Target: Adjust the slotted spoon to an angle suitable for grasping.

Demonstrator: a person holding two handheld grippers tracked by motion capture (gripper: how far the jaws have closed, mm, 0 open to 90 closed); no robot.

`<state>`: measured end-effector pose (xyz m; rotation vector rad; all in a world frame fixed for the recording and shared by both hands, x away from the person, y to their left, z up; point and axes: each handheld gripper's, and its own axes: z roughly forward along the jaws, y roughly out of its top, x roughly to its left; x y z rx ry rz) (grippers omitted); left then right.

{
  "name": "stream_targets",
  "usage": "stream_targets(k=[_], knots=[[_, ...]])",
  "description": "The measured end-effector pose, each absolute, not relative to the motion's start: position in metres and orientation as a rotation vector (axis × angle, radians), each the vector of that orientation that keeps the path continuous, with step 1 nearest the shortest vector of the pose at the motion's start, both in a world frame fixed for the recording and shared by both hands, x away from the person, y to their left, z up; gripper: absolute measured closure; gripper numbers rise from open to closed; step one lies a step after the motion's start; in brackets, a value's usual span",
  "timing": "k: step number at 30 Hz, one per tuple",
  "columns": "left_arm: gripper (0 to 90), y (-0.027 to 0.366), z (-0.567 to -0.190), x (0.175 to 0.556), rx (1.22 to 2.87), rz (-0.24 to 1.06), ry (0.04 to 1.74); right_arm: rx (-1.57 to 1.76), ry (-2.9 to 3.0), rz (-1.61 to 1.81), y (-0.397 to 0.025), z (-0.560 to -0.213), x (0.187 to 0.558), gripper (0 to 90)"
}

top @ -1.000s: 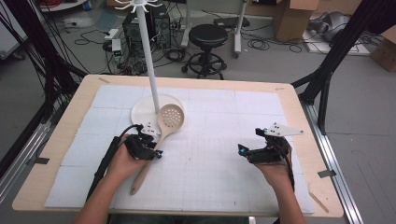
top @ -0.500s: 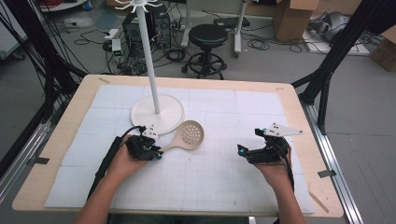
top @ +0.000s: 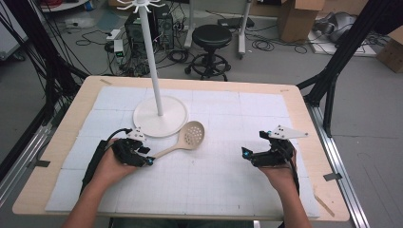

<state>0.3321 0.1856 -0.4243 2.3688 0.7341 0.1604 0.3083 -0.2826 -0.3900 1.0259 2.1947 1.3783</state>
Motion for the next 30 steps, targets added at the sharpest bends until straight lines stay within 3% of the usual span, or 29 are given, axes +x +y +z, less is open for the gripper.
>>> stream_targets(k=[1, 6, 16, 30], knots=[[61.3, 0.184, -0.427, 0.330, 2.378, 0.157, 0.715, 1.027, 2.197, 1.379, -0.282, -0.390, 0.308, 0.7], [73.4, 0.179, -0.427, 0.329, 2.423, 0.171, 0.638, 1.022, 2.197, 1.377, -0.281, -0.390, 0.308, 0.7], [74.1, 0.168, -0.428, 0.333, 2.431, 0.167, 0.566, 1.022, 2.200, 1.380, -0.280, -0.390, 0.309, 0.7], [74.2, 0.097, -0.425, 0.345, 2.465, 0.156, 0.359, 1.016, 2.189, 1.397, -0.283, -0.387, 0.308, 0.7]])
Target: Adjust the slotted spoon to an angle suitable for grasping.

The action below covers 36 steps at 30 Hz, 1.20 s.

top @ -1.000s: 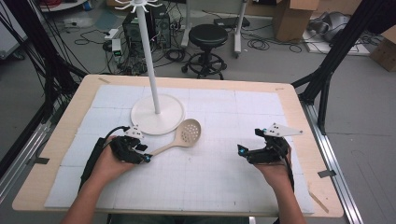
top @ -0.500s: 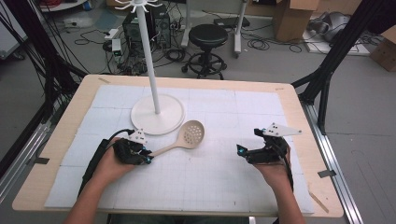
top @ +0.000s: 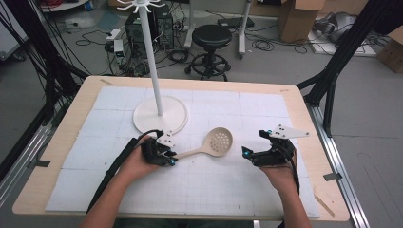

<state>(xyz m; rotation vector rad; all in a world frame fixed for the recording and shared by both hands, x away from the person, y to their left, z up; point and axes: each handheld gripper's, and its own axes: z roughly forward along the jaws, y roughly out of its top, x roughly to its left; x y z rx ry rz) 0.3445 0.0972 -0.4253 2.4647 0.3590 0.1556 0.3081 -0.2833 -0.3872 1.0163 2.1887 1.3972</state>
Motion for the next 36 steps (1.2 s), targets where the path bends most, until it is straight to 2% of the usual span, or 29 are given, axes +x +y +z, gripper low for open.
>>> stream_targets(k=[5, 12, 15, 20, 27, 31, 33, 36], knots=[[74.2, 0.071, -0.427, 0.347, 2.473, 0.134, 0.293, 1.009, 2.200, 1.393, -0.280, -0.387, 0.308, 0.7], [72.9, 0.064, -0.428, 0.347, 2.464, 0.145, 0.293, 1.005, 2.198, 1.398, -0.281, -0.387, 0.308, 0.7], [59.0, 0.070, -0.427, 0.346, 2.450, 0.155, 0.336, 1.008, 2.197, 1.400, -0.282, -0.387, 0.308, 0.7], [53.2, 0.092, -0.425, 0.341, 2.433, 0.151, 0.380, 1.004, 2.197, 1.401, -0.282, -0.387, 0.307, 0.7], [53.7, 0.122, -0.424, 0.330, 2.425, 0.128, 0.413, 1.003, 2.201, 1.399, -0.281, -0.387, 0.306, 0.7], [60.6, 0.123, -0.429, 0.329, 2.449, 0.122, 0.397, 0.997, 2.201, 1.396, -0.280, -0.387, 0.307, 0.7], [66.9, 0.122, -0.429, 0.330, 2.448, 0.125, 0.363, 0.999, 2.201, 1.397, -0.279, -0.386, 0.306, 0.7], [67.7, 0.120, -0.430, 0.332, 2.438, 0.164, 0.307, 0.997, 2.200, 1.400, -0.279, -0.386, 0.306, 0.7]])
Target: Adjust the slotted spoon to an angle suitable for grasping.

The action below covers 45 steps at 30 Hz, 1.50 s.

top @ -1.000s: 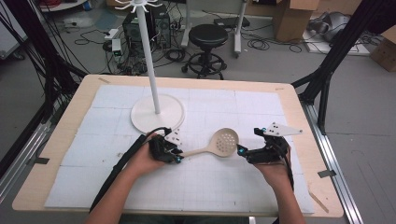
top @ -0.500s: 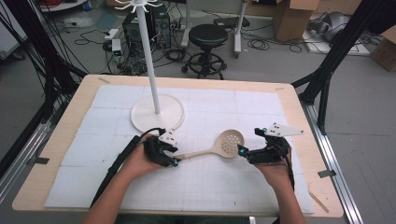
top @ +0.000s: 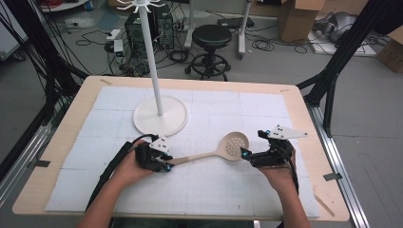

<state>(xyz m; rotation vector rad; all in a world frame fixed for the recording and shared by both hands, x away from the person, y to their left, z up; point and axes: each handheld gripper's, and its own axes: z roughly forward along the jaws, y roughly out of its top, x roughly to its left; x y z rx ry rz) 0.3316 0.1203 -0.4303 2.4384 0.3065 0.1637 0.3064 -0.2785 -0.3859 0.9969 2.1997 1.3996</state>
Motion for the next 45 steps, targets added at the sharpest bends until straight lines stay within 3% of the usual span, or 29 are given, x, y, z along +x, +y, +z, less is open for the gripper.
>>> stream_targets(k=[14, 24, 32, 33, 45], knots=[[67.7, 0.082, -0.430, 0.367, 2.446, 0.117, 0.167, 1.004, 2.207, 1.398, -0.279, -0.387, 0.307, 0.7], [66.7, 0.066, -0.429, 0.382, 2.463, 0.121, 0.182, 1.012, 2.215, 1.396, -0.280, -0.389, 0.308, 0.7], [51.3, 0.082, -0.416, 0.379, 2.405, 0.161, 0.285, 1.010, 2.212, 1.400, -0.281, -0.389, 0.308, 0.7], [45.7, 0.085, -0.414, 0.377, 2.386, 0.170, 0.299, 1.006, 2.211, 1.405, -0.281, -0.389, 0.307, 0.7], [37.7, 0.144, -0.398, 0.354, 2.153, 0.128, 0.443, 0.991, 2.218, 1.403, -0.279, -0.388, 0.306, 0.7]])
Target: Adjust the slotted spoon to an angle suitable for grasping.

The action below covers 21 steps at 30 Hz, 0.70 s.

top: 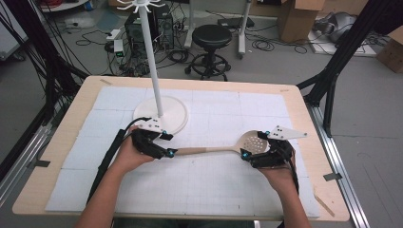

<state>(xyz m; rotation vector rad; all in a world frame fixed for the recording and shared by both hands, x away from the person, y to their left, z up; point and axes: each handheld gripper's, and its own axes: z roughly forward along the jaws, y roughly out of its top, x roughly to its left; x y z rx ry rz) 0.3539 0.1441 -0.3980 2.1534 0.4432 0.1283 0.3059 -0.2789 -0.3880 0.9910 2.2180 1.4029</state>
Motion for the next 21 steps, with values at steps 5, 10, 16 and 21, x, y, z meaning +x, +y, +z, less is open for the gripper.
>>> stream_targets(k=[5, 10, 16, 21], knots=[[33.9, 0.168, -0.393, 0.349, 2.067, 0.151, 0.473, 0.979, 2.223, 1.400, -0.277, -0.388, 0.306, 0.7], [29.3, 0.192, -0.394, 0.348, 2.002, 0.154, 0.525, 0.975, 2.232, 1.396, -0.276, -0.388, 0.305, 0.7], [23.7, 0.209, -0.390, 0.341, 1.926, 0.163, 0.535, 0.972, 2.229, 1.401, -0.276, -0.387, 0.305, 0.7], [18.0, 0.223, -0.384, 0.337, 1.871, 0.181, 0.541, 0.970, 2.226, 1.407, -0.276, -0.386, 0.307, 0.7]])
